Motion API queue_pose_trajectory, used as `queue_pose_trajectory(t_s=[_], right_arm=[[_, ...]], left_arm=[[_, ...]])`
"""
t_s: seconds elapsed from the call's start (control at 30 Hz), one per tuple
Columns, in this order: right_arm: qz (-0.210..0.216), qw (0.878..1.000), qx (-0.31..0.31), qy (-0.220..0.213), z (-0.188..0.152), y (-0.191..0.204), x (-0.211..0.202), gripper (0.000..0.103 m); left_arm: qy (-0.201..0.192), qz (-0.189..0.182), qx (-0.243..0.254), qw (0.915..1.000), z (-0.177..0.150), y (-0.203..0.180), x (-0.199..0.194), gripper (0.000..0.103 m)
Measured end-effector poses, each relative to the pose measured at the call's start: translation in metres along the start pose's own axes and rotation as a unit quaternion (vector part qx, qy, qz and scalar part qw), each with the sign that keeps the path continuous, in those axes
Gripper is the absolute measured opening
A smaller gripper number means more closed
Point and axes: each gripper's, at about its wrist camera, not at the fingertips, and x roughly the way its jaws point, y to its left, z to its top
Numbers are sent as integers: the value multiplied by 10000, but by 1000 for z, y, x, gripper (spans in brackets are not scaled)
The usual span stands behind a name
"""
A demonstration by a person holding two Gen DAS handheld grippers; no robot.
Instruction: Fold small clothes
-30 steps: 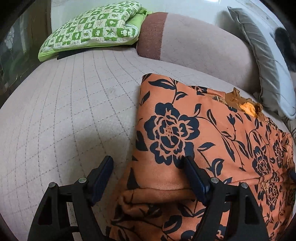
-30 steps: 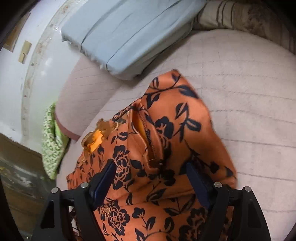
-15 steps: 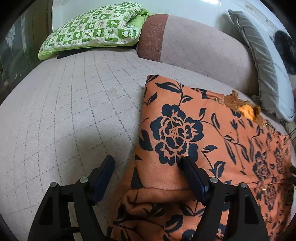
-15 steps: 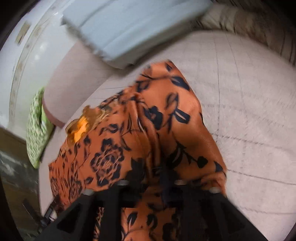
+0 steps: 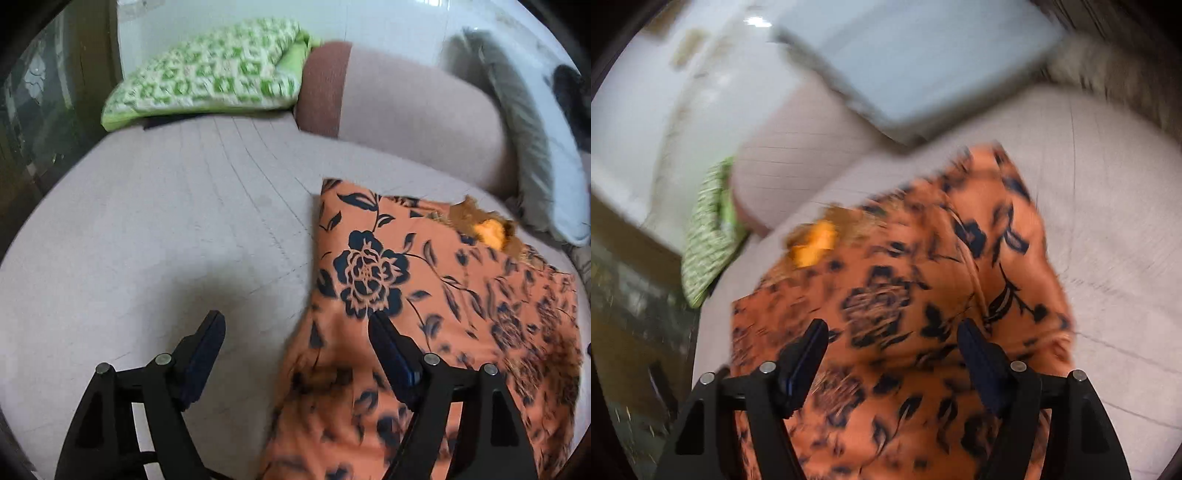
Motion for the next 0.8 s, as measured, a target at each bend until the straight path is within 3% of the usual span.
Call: queue_pose_trajectory(t_s=[0.07, 0.2, 0.33, 0.5, 0.6, 0.73, 0.77, 0.8], right_arm=[[87, 9994, -213, -245, -19, 1, -49, 77], [-98, 9973, -516, -509, -70, -19, -140, 79], [-167, 9983, -558, -5, -135, -43, -199, 81], [-332, 9960, -420, 716, -192, -68, -193, 81], [-488, 9956, -24, 800, -204, -85, -175, 81], [-475, 9914, 521, 1106, -214, -104, -150, 81], [-438, 9920, 520, 1066, -214, -103, -150, 82], [-364, 9928, 484, 1035, -214, -101, -152, 80]], left_arm=[[-188, -369, 51, 9991, -21, 12, -42, 81], [-451, -552, 54, 9974, -85, 43, -114, 82], [-154, -636, -256, 9975, -144, 64, -140, 84], [541, -666, -238, 9960, -192, 64, -124, 84], [872, -679, -248, 9936, -208, 64, -117, 84], [840, -631, -101, 9944, -215, 62, -117, 84], [859, -603, -34, 9945, -216, 61, -117, 81], [872, -531, 27, 9948, -216, 60, -117, 72]])
